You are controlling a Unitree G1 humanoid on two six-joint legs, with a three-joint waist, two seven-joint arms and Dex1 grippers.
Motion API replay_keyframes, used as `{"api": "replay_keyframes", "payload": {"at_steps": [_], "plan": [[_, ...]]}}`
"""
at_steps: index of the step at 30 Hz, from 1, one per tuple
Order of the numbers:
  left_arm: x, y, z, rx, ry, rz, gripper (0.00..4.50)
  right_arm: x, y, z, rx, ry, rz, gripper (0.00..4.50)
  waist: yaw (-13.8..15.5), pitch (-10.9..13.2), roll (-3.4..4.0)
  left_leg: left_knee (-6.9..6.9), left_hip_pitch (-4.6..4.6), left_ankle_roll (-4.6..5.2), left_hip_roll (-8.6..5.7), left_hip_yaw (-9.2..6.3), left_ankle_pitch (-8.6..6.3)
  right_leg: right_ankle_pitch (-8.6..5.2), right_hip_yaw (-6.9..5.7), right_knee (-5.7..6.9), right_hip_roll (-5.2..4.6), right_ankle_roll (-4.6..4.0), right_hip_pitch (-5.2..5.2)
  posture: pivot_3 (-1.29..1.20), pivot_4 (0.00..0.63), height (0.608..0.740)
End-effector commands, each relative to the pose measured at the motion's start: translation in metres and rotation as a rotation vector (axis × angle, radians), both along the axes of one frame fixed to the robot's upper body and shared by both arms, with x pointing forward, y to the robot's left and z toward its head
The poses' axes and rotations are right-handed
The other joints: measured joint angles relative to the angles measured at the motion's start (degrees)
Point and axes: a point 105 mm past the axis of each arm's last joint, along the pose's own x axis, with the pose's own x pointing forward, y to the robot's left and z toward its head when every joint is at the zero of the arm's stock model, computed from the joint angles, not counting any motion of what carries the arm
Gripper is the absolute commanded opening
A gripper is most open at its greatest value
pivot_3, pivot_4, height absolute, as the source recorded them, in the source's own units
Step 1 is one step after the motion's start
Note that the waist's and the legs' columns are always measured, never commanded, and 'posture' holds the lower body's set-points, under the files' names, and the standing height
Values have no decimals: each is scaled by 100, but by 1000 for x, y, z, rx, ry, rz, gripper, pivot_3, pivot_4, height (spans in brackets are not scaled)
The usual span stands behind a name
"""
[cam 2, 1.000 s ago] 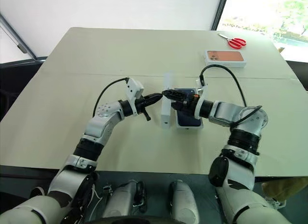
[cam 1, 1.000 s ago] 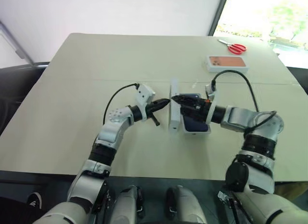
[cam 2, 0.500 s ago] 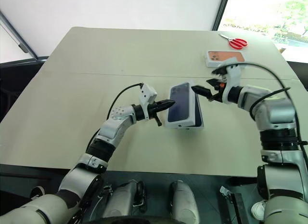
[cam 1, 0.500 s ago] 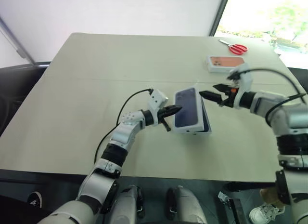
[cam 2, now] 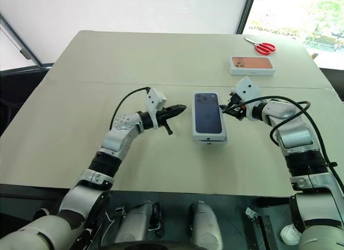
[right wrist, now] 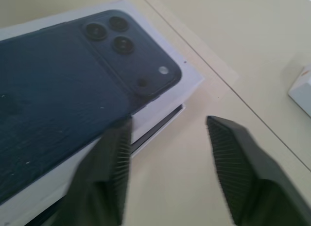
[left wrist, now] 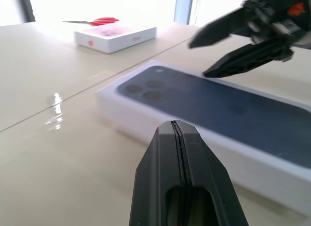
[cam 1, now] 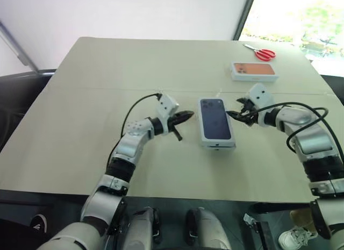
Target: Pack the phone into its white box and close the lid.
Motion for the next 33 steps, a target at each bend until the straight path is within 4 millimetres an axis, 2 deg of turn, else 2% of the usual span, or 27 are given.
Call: {"api": "replay_keyframes", "payload": {"at_steps": [1,6,13,16,20,24,28,33], "plan": [[3,2,5,-30,12,16,0,2,-5,10,-1,-36,-14,536,11,0,0,1,0,1,-1,0,0,0,0,0,-1,0,1,0,150,738],[0,-8,-15,-7,101,-8,0,6,-10,13,-43,-54,-23,536,8,0,0,1,1,1,-1,0,0,0,0,0,1,0,2,0,150,738],[-4,-32,-18,3,126,-57,0,1,-18,6,-93,-28,-5,536,-9,0,0,2,1,0,0,0,0,0,0,0,2,0,2,0,150,738],[-4,-35,-19,4,120,-64,0,-1,-15,7,-112,-40,23,536,-19,0,0,2,2,0,1,0,0,0,0,1,4,0,2,0,150,738],[-8,-44,-28,27,153,-100,0,-9,-2,6,-86,-16,84,536,-19,0,0,2,3,0,2,0,0,0,0,1,4,0,2,0,150,738],[-8,-48,-21,3,152,-109,0,-15,5,7,-89,-20,127,536,-12,0,0,3,3,0,1,0,0,0,0,1,2,0,2,0,150,738],[-9,-52,-12,-12,129,-124,0,-17,-1,5,-111,-6,116,536,-4,0,0,3,3,0,0,-1,0,0,0,0,1,0,3,0,150,738],[-14,-58,-8,-9,109,-144,0,-22,2,2,-109,15,149,536,-10,0,0,3,3,0,0,-1,0,0,0,1,1,0,3,0,150,738]]}}
